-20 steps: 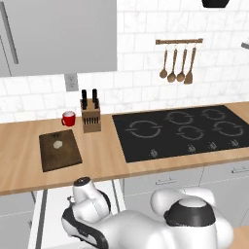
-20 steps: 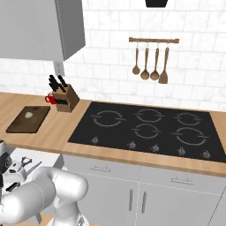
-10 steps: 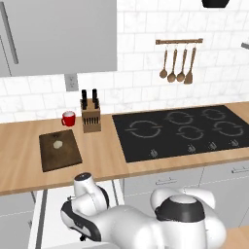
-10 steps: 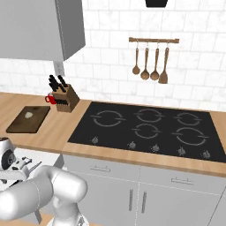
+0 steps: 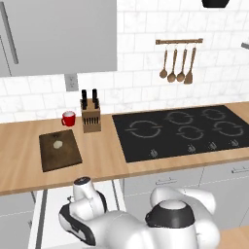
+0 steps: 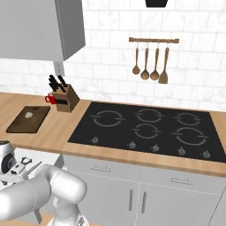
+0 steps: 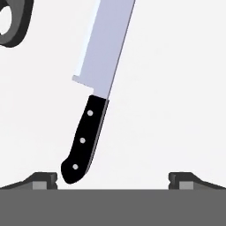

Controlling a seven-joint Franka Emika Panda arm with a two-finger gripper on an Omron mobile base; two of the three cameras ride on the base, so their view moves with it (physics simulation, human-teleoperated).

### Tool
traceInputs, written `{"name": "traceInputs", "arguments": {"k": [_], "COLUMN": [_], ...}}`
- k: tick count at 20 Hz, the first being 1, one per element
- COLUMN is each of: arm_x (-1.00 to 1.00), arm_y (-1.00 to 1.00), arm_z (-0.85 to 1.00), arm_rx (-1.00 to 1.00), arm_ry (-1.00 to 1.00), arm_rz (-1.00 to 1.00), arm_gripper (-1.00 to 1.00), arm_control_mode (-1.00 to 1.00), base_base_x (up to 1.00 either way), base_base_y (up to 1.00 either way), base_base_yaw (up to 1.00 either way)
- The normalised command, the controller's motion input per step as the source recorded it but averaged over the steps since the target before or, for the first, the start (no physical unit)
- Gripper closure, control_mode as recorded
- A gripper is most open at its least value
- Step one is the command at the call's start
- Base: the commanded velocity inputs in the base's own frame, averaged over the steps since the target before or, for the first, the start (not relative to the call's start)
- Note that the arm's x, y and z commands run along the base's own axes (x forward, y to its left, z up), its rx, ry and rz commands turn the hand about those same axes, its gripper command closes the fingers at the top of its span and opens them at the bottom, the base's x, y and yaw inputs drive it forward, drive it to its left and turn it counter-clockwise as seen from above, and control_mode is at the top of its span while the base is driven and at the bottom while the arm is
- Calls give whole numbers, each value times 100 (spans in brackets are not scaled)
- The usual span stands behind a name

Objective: Place the appropriate cutting tool for cutting the garlic skin on the cutting board.

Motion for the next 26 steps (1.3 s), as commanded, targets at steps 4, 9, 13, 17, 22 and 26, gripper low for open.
{"name": "traceInputs", "arguments": {"k": [4,9,13,17,22,26], "arm_x": [0,4,22,21,18,3], "arm_y": [7,2,0,0,3,15], "arm_z": [-15,-25,-15,-7,-10,-20], "arm_rx": [0,0,0,0,0,0], "arm_ry": [0,0,0,0,0,0], "arm_rz": [-10,-9,-5,-2,-1,0], "arm_gripper": [-100,-100,-100,-100,-100,-100], "arm_control_mode": [-100,-100,-100,-100,-100,-100], "base_base_x": [0,0,0,0,0,0], "base_base_y": [0,0,0,0,0,0], "base_base_yaw": [0,0,0,0,0,0]}}
